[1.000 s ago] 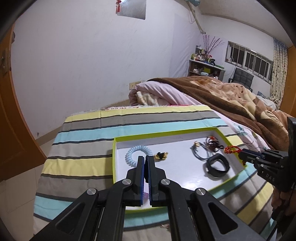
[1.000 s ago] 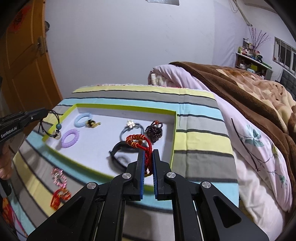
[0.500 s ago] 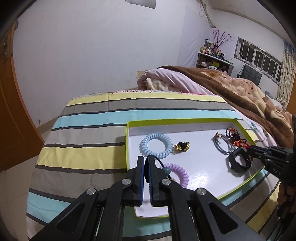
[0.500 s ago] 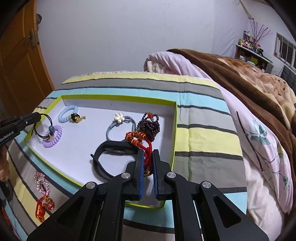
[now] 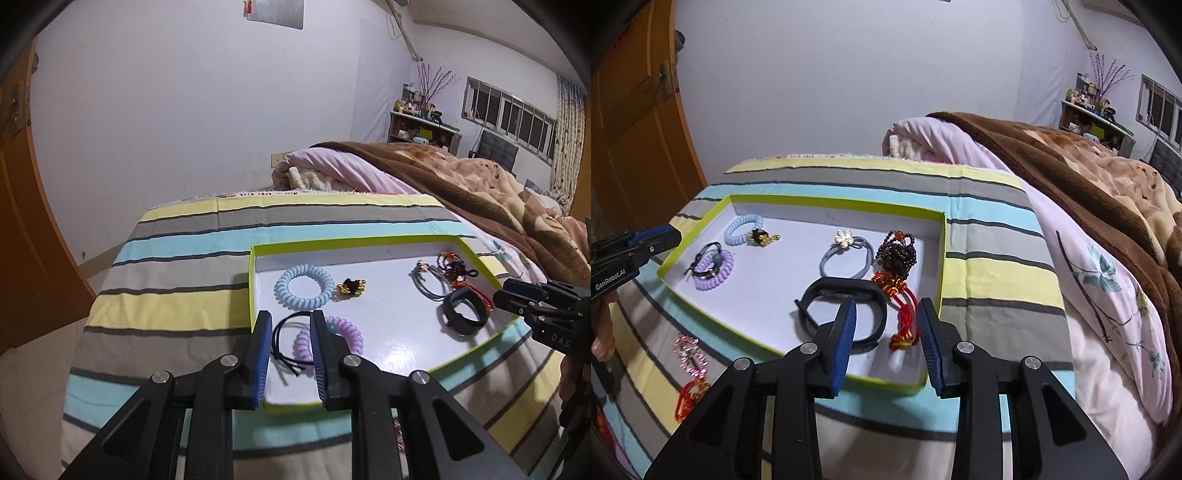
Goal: Organize jewelry
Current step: 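Withdraw both tools from the box toward the remaining jewelry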
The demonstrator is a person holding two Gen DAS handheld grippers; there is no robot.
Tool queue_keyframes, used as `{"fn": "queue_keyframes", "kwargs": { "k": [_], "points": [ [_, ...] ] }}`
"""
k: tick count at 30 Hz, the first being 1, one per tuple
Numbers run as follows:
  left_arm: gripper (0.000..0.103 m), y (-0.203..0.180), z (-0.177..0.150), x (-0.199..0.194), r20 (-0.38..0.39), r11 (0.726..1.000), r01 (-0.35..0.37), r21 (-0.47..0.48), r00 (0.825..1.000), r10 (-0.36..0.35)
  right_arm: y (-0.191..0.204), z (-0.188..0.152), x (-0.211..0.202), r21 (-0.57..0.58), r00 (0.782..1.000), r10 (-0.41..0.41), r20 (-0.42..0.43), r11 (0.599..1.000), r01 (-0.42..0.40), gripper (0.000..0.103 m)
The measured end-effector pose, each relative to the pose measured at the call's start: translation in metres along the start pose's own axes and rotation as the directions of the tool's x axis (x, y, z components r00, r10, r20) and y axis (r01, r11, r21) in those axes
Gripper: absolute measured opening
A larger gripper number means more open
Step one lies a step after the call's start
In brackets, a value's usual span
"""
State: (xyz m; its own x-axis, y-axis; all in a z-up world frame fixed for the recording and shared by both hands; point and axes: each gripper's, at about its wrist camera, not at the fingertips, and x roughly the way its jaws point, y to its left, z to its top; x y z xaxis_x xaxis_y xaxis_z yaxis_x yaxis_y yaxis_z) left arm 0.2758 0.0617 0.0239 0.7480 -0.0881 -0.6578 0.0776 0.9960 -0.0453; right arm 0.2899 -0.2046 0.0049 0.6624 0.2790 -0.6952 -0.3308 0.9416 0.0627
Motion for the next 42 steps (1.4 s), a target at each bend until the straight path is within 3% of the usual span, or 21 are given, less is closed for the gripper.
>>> {"fn": "queue_keyframes", "kwargs": {
  "k": [7, 23, 42],
  "points": [
    [0.02, -0.006, -0.02, -0.039, 0.033, 0.999, 0.035, -0.02, 0.999, -0.035, 0.005, -0.023, -0.031, 0.028, 0.999, 0.029, 0.023, 0.999, -0.03, 0.035],
    [0.02, -0.038, -0.094, -0.112, 0.06, 0.999, 0.01, -0.034, 0.998, -0.008, 0.046, -0.088, -0.094, -0.008, 0.99, 0.128, 0.053, 0.992, -0.128, 0.035],
    [0.02, -0.039, -0.128, -0.135, 0.049, 0.999, -0.015, -0.047, 0.999, 0.018, 0.073, -0.111, -0.114, -0.03, 0.983, 0.175, 0.06, 0.984, -0.173, 0.035]
  ]
}}
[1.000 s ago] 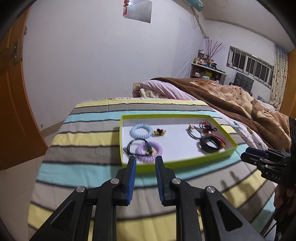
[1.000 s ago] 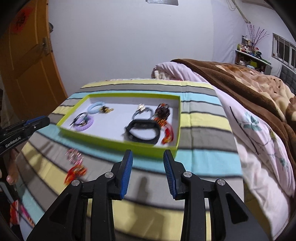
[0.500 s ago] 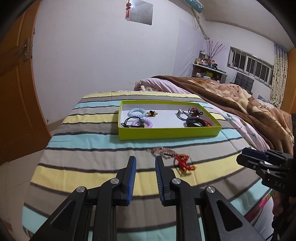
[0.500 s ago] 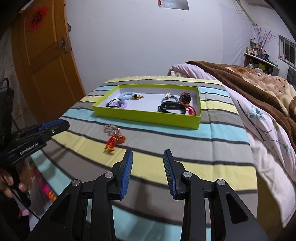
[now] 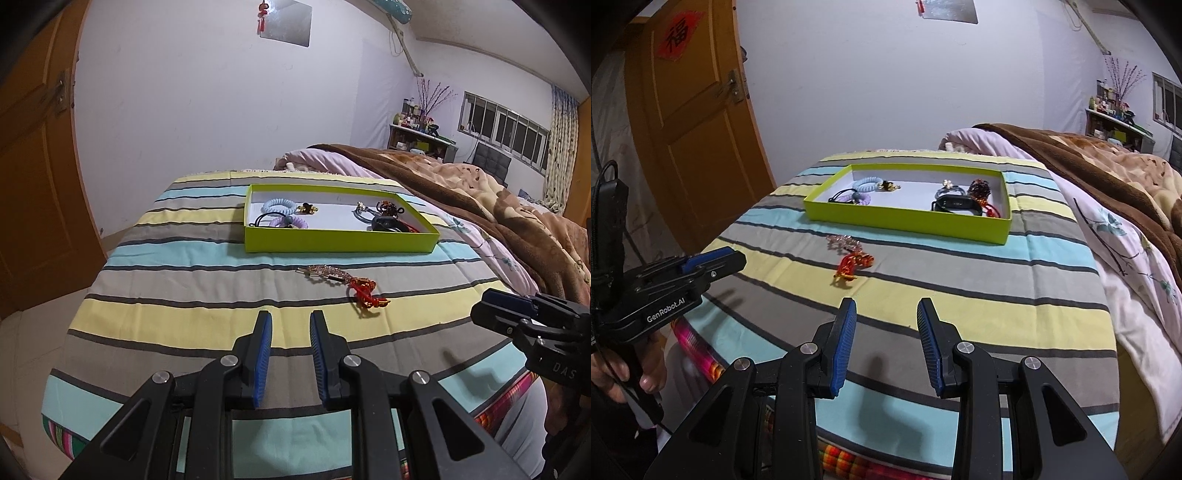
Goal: Organize jewelry
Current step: 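Withdraw both tools from the box toward the remaining jewelry, then grasp the pink rhinestone hair clip with left tool while right grasps the red-gold knotted cord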
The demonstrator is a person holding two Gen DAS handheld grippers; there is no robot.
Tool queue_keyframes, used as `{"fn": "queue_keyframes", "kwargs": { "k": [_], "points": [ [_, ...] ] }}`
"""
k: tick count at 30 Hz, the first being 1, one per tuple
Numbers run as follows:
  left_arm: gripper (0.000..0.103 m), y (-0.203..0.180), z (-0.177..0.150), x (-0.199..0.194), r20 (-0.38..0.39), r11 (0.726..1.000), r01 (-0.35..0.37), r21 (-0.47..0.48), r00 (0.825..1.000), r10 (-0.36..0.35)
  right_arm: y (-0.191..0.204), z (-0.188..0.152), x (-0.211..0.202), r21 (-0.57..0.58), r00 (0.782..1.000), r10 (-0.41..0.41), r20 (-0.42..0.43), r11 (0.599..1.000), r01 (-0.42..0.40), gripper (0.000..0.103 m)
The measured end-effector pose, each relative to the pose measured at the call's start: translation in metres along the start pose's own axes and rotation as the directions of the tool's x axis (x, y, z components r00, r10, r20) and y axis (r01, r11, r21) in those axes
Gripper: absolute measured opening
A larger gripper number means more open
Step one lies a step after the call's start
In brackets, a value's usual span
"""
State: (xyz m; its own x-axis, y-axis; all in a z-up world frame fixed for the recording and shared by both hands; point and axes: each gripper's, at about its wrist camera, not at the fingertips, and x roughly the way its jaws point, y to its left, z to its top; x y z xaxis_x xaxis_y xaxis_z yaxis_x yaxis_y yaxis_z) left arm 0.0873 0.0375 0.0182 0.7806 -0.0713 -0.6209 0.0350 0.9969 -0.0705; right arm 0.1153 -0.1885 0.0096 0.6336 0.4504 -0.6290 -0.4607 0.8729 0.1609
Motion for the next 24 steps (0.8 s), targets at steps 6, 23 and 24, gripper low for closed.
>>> {"fn": "queue_keyframes", "kwargs": {
  "k": [6, 23, 24],
  "points": [
    [0.02, 0.009, 0.0, 0.005, -0.008, 1.0, -0.011, -0.013, 1.0, 0.011, 0.01, 0.004, 0.014, -0.021, 1.0, 0.018, -0.018, 1.0, -0.019, 0.035],
    [0.02, 0.042, 0.006, 0.021, -0.015, 0.998, -0.032, -0.056, 0.999, 0.031, 0.031, 0.025, 0.079, -0.033, 0.994, 0.047, -0.098, 0.998, -0.05, 0.035],
    [0.02, 0.042, 0.007, 0.022, -0.015, 0.998, -0.03, -0.057, 0.999, 0.029, 0.032, 0.027, 0.082, -0.032, 0.994, 0.048, -0.102, 0.998, -0.052, 0.035]
  ]
}}
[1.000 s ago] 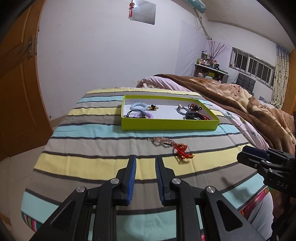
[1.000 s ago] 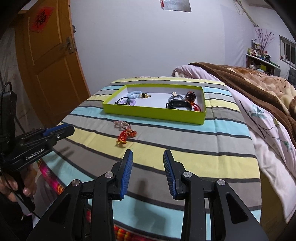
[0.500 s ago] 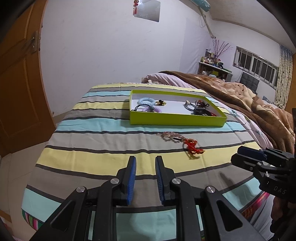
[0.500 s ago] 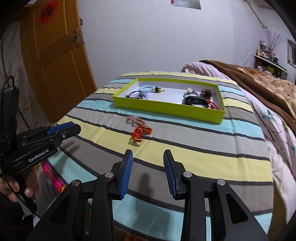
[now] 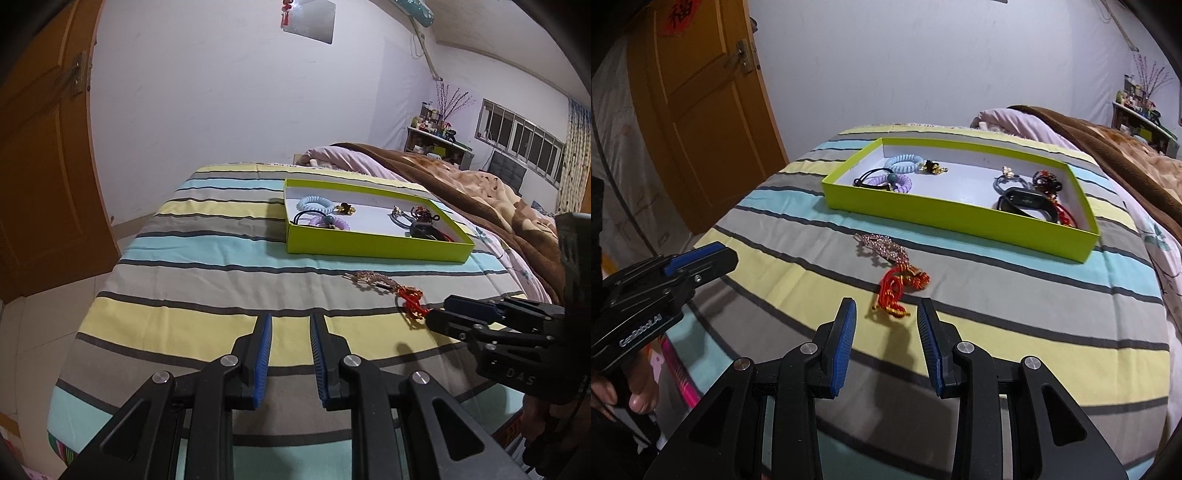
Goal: Organize jewelry
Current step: 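Grasp the pink rhinestone hair clip with left tool while right grasps the red-gold knotted cord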
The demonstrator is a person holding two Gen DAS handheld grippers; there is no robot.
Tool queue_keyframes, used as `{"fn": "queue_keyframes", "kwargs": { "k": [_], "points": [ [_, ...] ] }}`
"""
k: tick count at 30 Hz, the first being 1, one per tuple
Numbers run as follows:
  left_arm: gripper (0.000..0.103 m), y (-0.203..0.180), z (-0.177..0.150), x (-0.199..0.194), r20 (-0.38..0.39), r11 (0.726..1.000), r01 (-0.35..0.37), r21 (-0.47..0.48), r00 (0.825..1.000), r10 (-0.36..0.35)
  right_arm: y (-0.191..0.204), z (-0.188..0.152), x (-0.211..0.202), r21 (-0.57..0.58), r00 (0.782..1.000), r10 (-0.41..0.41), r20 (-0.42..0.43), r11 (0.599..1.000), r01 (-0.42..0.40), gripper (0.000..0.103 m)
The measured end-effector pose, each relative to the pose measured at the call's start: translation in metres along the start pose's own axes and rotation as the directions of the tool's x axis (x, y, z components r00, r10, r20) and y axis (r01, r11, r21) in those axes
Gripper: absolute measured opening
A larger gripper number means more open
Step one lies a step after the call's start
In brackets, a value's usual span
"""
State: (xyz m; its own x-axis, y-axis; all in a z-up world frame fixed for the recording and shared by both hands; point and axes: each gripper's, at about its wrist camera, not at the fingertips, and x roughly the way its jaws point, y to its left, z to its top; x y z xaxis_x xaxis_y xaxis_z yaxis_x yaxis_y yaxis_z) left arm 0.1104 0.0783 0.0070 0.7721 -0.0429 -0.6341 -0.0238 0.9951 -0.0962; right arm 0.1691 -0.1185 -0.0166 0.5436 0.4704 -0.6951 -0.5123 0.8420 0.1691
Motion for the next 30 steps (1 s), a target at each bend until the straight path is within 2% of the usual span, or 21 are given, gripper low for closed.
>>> {"fn": "queue_keyframes", "kwargs": {
  "k": [5, 6, 7, 15, 19, 22, 24, 30],
  "points": [
    [0.02, -0.001, 0.006, 0.007, -0.003, 1.0, 0.02, 0.001, 1.0, -0.02, 0.001, 0.006, 0.014, 0.0, 1.0, -0.003, -0.03, 1.0, 0.003, 0.035],
    [0.02, -0.002, 0.008, 0.009, -0.005, 1.0, 0.025, 0.002, 1.0, -0.025, 0.001, 0.007, 0.016, 0.0, 0.999, -0.004, -0.034, 1.0, 0.004, 0.03],
    [0.02, -0.002, 0.009, 0.011, -0.006, 0.999, 0.032, 0.005, 0.999, -0.032, 0.001, 0.008, 0.017, -0.001, 0.999, -0.01, -0.039, 1.0, 0.01, 0.018],
    [0.02, -0.018, 0.023, 0.031, -0.037, 0.99, 0.143, 0.001, 0.989, -0.143, -0.011, 0.007, 0.01, 0.022, 0.999, -0.023, -0.025, 0.999, 0.024, 0.016],
    [0.021, -0.03, 0.027, 0.047, -0.075, 0.978, 0.208, -0.03, 0.975, -0.209, -0.021, 0.007, 0.006, 0.039, 0.999, -0.032, -0.02, 0.999, 0.033, 0.016],
    [0.026, -0.036, 0.028, 0.061, -0.112, 0.965, 0.25, -0.073, 0.96, -0.257, -0.028, 0.007, 0.003, 0.054, 0.999, -0.036, -0.017, 0.998, 0.037, 0.016],
    [0.03, -0.038, 0.029, 0.072, -0.132, 0.959, 0.261, -0.109, 0.952, -0.274, -0.033, 0.006, 0.001, 0.064, 0.999, -0.038, -0.013, 0.997, 0.039, 0.016],
    [0.032, -0.043, 0.033, 0.098, -0.171, 0.947, 0.249, -0.202, 0.943, -0.285, -0.046, 0.003, -0.004, 0.086, 0.999, -0.039, -0.005, 0.996, 0.039, 0.016]
  ]
}}
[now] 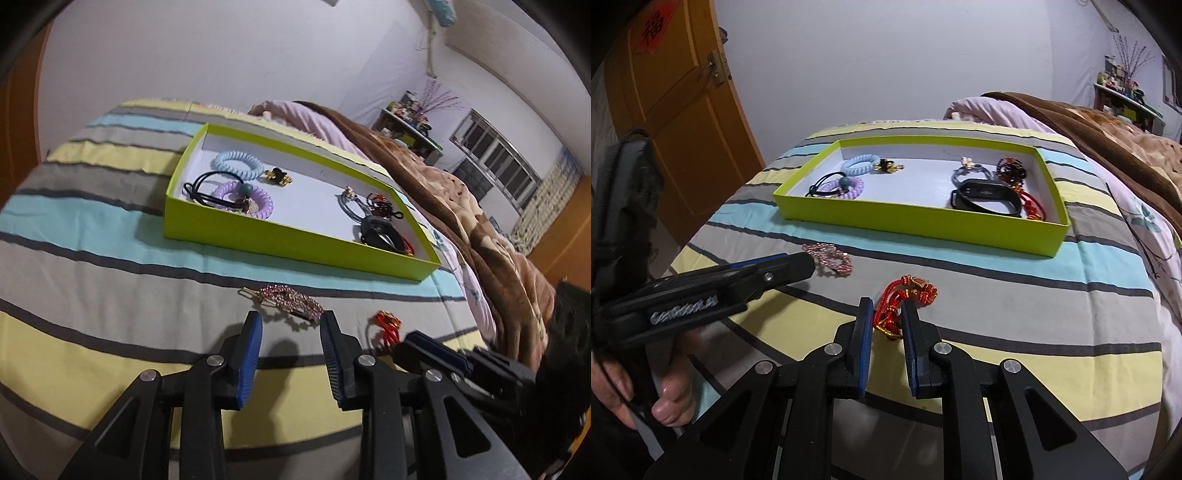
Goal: Organize jewelry
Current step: 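Grasp the pink rhinestone hair clip with left tool while right grasps the red-gold knotted cord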
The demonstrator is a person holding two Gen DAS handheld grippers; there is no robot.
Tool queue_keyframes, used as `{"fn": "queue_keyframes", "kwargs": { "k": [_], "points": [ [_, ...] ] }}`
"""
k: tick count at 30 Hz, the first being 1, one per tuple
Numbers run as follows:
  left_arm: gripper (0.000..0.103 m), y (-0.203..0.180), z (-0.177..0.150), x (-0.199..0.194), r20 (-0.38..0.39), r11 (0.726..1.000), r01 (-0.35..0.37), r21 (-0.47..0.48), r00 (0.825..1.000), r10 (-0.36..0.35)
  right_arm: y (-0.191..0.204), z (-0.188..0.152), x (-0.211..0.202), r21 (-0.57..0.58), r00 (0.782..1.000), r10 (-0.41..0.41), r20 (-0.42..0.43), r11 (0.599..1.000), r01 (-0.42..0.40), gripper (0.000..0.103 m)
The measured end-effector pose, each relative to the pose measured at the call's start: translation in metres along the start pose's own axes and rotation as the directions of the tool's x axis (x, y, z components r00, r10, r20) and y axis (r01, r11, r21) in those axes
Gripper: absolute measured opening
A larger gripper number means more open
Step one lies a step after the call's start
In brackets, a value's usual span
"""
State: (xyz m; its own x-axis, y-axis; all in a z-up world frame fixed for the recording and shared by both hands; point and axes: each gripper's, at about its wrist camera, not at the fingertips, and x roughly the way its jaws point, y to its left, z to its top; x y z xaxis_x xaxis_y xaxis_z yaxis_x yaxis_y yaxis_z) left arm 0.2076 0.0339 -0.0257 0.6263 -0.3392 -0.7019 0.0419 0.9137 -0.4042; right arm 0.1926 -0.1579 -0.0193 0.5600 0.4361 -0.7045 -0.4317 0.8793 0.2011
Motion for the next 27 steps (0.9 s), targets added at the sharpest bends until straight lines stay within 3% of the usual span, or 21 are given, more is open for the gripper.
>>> {"fn": "queue_keyframes", "kwargs": {
  "k": [7, 12, 20, 23, 27],
  "points": [
    [0.032, -0.01, 0.01, 0.018, -0.009, 0.999, -0.05, -0.019, 0.999, 0.05, -0.012, 0.0, -0.003, 0.025, 1.0, 0.002, 0.009, 1.0, -0.002, 0.016],
    [0.032, -0.026, 0.013, 0.027, -0.007, 0.989, -0.139, 0.046, 0.99, 0.139, -0.018, -0.002, -0.005, 0.037, 1.0, 0.003, 0.017, 0.999, -0.004, 0.016],
    [0.029, -0.048, 0.013, 0.04, 0.02, 0.946, -0.275, 0.173, 0.961, 0.276, -0.029, -0.003, -0.012, 0.057, 1.0, -0.006, 0.03, 0.998, 0.004, 0.016],
    [0.028, -0.047, 0.01, 0.036, 0.017, 0.943, -0.272, 0.19, 0.962, 0.274, -0.031, -0.004, -0.015, 0.062, 0.999, -0.008, 0.036, 0.998, 0.006, 0.016],
    [0.015, -0.046, 0.007, 0.026, 0.028, 0.954, -0.231, 0.194, 0.973, 0.229, -0.033, -0.005, -0.02, 0.066, 0.999, -0.011, 0.047, 0.998, 0.007, 0.016]
  ]
}}
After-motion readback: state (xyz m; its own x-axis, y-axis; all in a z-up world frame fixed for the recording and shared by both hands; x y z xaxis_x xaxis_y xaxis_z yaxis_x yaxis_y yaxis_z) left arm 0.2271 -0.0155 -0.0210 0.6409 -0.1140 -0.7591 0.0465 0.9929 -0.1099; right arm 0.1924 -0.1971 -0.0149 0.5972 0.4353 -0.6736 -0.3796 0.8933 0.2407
